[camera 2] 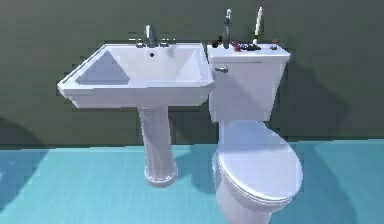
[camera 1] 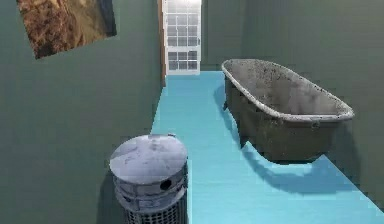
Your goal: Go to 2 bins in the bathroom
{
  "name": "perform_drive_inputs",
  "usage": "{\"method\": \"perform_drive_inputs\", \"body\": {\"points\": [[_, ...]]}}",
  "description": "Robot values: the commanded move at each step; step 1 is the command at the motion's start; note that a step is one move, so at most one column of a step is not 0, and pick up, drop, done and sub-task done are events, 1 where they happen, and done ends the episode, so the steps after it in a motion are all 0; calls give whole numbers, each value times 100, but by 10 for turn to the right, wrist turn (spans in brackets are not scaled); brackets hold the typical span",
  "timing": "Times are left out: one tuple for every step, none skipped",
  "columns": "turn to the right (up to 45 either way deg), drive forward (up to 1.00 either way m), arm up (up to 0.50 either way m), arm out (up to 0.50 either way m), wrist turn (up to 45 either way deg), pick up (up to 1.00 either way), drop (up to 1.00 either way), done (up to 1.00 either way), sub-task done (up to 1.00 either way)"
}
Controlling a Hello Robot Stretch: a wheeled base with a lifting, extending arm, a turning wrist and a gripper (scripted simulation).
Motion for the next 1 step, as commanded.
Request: {"method": "perform_drive_inputs", "body": {"points": [[-120,0,0,0,0,0,0,0,0]]}}
